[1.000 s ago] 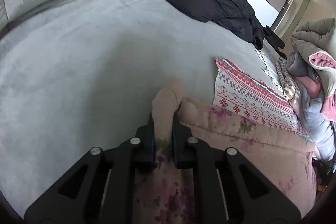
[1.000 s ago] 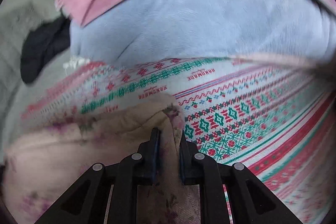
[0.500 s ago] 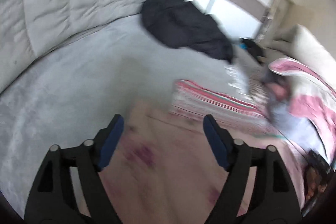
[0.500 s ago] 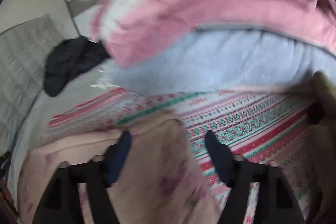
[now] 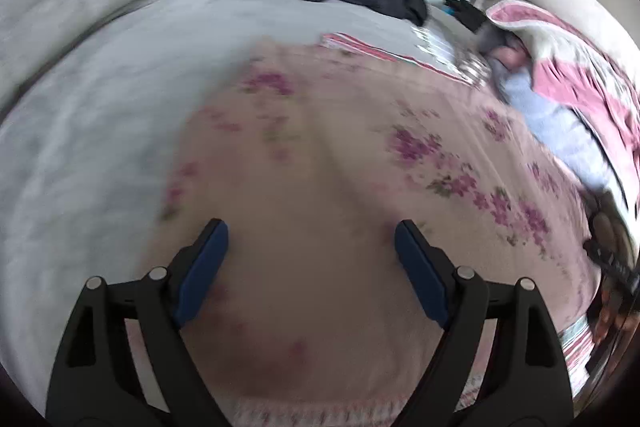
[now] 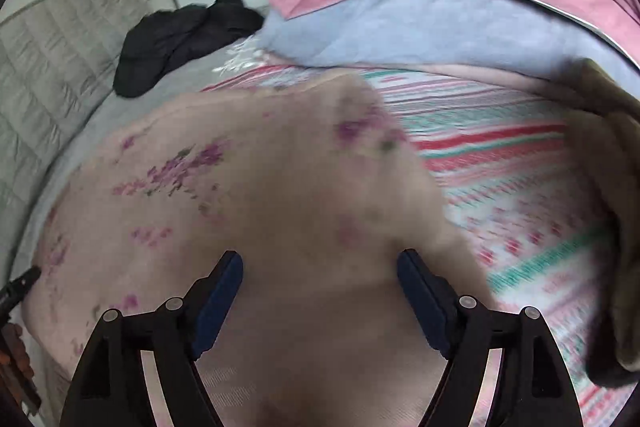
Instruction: Fold large clothes
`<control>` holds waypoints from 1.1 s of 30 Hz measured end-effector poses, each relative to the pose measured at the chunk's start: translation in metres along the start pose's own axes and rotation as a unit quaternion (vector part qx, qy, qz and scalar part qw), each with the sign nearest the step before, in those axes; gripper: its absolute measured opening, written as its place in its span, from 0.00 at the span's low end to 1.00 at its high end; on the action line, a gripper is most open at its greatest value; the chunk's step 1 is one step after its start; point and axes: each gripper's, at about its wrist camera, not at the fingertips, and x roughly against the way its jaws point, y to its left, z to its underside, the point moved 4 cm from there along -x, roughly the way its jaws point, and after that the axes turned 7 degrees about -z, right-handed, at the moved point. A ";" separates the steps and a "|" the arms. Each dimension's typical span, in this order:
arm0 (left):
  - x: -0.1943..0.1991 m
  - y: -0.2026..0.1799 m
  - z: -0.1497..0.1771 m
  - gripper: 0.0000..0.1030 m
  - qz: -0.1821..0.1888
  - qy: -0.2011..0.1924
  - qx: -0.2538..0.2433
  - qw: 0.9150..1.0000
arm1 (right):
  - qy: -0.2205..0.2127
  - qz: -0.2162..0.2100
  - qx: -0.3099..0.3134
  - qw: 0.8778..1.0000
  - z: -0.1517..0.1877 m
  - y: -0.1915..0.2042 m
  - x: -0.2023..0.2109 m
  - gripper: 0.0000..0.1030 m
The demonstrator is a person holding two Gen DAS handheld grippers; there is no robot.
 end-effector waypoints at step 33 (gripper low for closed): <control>0.015 0.085 0.039 0.96 0.141 0.000 0.155 0.978 | -0.008 -0.019 -0.020 1.000 0.023 -0.017 0.027 0.81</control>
